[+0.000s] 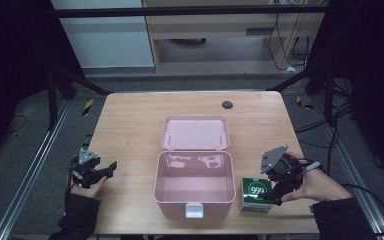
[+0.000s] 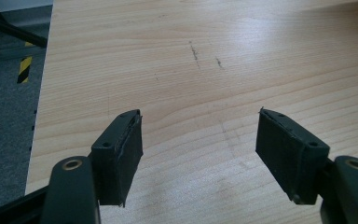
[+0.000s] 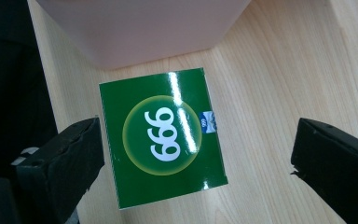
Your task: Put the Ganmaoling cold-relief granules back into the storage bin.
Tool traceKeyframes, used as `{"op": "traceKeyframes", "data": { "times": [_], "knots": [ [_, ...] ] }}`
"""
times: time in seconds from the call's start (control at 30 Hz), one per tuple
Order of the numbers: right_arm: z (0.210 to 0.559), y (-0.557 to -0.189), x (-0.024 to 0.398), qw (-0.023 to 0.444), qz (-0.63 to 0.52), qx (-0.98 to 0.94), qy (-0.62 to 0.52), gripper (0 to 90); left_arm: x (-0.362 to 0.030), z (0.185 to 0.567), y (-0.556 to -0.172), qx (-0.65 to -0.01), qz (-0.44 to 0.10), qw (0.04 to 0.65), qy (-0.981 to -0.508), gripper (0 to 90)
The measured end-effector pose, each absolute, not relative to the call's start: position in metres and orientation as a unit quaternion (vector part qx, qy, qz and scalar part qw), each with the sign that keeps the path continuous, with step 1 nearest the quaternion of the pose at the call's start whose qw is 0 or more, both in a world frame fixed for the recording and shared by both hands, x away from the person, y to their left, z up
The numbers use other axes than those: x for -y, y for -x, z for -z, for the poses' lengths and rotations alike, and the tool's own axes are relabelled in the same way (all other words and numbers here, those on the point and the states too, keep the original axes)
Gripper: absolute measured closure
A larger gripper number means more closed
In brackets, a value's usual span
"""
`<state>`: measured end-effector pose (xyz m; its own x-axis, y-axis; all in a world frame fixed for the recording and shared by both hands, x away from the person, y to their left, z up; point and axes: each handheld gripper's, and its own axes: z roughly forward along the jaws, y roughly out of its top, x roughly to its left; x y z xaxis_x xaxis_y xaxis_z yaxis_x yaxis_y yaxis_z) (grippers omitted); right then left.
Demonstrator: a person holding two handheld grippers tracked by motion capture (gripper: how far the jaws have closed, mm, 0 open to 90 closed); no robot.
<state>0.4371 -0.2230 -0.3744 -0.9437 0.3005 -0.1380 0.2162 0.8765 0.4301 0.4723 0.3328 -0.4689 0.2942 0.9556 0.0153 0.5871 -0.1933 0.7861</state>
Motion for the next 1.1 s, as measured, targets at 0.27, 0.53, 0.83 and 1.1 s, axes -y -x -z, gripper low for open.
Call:
{"op": "traceKeyframes", "data": {
  "times": [0.27,0.53,0.83,1.1],
  "knots": [
    [0.388,-0.435,0.217,0.084,-0.188,-0.971,-0.123,2.2,-0.332,0.468,-0.473,-0.53,-0.265,0.347,-0.727,31.1],
    [0.394,-0.435,0.214,0.077,-0.18,-0.973,-0.12,1.8,-0.332,0.469,-0.473,-0.529,-0.266,0.345,-0.728,31.1],
    [0.408,-0.437,0.208,0.071,-0.166,-0.977,-0.114,1.6,-0.331,0.469,-0.473,-0.529,-0.267,0.344,-0.729,31.0],
    [0.417,-0.438,0.202,0.063,-0.153,-0.981,-0.105,1.9,-0.331,0.469,-0.473,-0.528,-0.268,0.343,-0.73,31.1]
  ]
}}
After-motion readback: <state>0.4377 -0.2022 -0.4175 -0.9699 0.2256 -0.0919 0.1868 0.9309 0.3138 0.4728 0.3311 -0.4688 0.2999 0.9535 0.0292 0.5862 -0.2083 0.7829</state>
